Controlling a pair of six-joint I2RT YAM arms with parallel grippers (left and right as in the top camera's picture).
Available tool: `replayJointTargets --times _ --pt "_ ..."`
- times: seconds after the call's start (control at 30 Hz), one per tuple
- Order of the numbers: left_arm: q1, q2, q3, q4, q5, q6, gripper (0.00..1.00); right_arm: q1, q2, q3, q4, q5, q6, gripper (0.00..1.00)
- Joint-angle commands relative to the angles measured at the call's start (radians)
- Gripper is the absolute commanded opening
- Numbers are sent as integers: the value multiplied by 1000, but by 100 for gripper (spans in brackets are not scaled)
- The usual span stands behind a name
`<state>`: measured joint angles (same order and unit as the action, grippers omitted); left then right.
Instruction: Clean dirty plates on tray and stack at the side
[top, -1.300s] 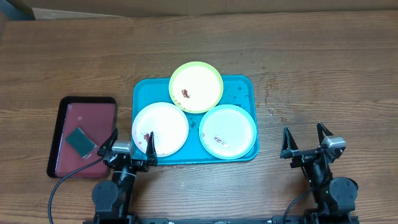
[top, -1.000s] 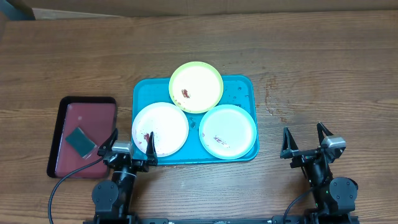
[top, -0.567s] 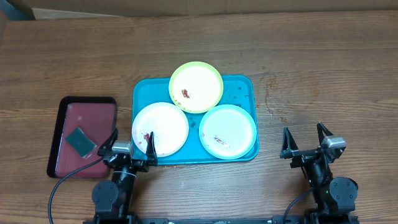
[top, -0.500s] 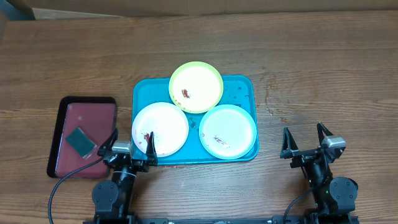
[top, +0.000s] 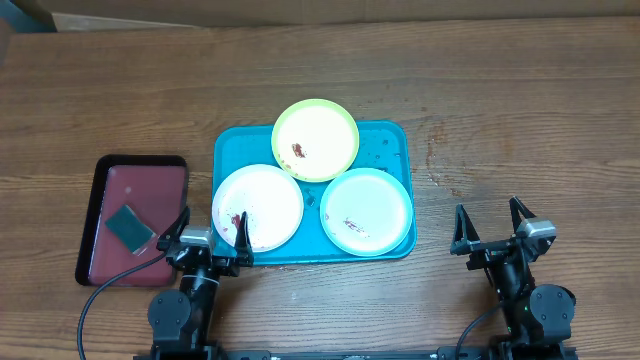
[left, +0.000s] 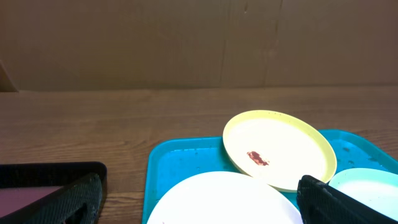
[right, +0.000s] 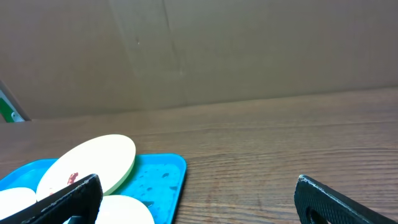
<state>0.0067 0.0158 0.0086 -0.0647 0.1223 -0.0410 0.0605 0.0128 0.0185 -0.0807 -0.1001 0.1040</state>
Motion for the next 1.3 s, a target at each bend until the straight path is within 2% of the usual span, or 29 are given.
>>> replayJointTargets --times 0.0,0.5,0.57,0.7,0.77,0.9,0.97,1.0,1.03,1.13,1.17,1.27 --pt "0 -11 -4 -3 -10 23 100 6 -10 -10 4 2 -4 100" --pt "0 -11 -4 9 -5 13 100 6 -10 -10 4 2 -4 100" --pt "-1 -11 -4 77 85 -77 100 6 -10 -10 4 2 -4 100" --pt "-1 -11 -4 159 446 -425 100 6 -10 -10 4 2 -4 100" --pt "-1 -11 -4 218 505 -532 100 6 -10 -10 4 2 -4 100" --pt "-1 -11 -1 480 533 -583 100 6 -10 -10 4 2 -4 100" --pt "0 -11 24 580 526 -545 100 6 -10 -10 4 2 -4 100" --pt "0 -11 49 580 511 -517 100 6 -10 -10 4 2 -4 100" --pt "0 -11 84 552 481 -481 100 6 -10 -10 4 2 -4 100" --pt "0 -1 223 332 357 -325 100 6 -10 -10 4 2 -4 100" --pt "0 26 328 165 210 -230 100 6 -10 -10 4 2 -4 100" --pt "0 120 509 -89 -93 -209 100 6 -10 -10 4 2 -4 100"
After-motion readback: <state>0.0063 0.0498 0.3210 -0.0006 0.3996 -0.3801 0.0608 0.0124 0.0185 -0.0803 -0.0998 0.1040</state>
